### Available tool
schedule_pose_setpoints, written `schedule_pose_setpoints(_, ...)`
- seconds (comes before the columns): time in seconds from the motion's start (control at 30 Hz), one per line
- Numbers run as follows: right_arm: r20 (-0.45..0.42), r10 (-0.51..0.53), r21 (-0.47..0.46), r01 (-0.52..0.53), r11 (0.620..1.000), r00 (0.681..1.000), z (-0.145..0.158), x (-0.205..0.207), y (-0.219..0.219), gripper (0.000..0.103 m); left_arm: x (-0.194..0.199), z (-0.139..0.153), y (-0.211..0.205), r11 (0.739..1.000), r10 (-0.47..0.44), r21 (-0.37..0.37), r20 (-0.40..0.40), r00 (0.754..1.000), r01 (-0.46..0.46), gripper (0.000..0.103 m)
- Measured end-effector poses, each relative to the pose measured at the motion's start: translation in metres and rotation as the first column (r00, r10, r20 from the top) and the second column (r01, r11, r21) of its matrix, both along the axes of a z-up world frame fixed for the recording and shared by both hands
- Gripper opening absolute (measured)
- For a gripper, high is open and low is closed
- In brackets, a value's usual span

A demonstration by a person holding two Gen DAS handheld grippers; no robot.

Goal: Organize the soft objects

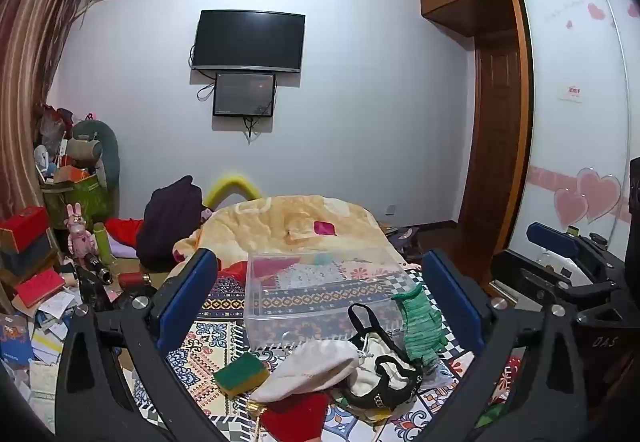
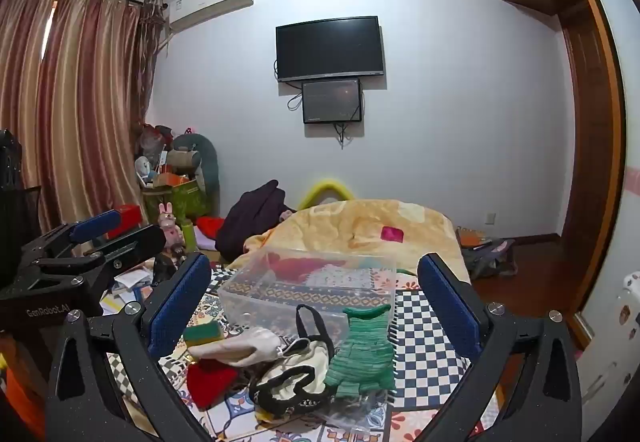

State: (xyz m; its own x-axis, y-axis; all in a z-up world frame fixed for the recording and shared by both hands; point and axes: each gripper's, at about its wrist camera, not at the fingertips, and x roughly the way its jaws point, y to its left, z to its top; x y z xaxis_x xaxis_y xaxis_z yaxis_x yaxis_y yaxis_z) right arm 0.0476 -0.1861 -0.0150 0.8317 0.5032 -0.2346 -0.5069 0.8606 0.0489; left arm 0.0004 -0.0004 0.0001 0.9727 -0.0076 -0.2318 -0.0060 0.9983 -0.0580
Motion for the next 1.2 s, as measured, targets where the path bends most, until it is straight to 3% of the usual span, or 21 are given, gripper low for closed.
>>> schedule_pose_setpoints(1.2, 0.022, 0.003, 0.019, -0.004, 1.000, 1.000, 0.0000, -0.0030, -0.0009, 0.103, -0.0051, -0.0020, -0.0020, 1.000, -0.009, -0.007, 0.007, 1.000, 0.009, 0.103)
